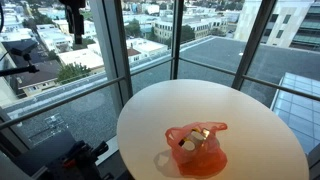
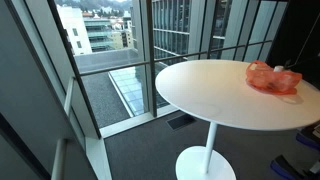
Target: Remove the roll on stick from the plastic bag and put it on the table
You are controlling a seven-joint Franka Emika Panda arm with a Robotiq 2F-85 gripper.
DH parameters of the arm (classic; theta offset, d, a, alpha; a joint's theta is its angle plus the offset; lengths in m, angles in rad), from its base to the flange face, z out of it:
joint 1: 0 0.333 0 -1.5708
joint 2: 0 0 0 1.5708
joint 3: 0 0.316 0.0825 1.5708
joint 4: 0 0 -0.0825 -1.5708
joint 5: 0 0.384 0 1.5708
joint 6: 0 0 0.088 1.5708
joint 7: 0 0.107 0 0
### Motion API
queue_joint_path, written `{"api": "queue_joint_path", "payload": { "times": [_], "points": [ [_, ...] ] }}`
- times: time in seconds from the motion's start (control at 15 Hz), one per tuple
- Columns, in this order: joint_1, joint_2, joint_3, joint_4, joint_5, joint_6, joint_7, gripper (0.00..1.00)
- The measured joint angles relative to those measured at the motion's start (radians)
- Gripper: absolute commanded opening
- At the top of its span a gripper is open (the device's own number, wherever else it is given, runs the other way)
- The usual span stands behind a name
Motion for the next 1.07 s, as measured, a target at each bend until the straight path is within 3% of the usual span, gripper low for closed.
{"api": "queue_joint_path", "payload": {
  "times": [0.53,1.07],
  "points": [
    [-0.008,0.0,0.003,0.001,-0.008,0.0,0.0,1.0],
    [-0.118,0.001,0.003,0.025,-0.163,0.003,0.018,1.0]
  ]
}}
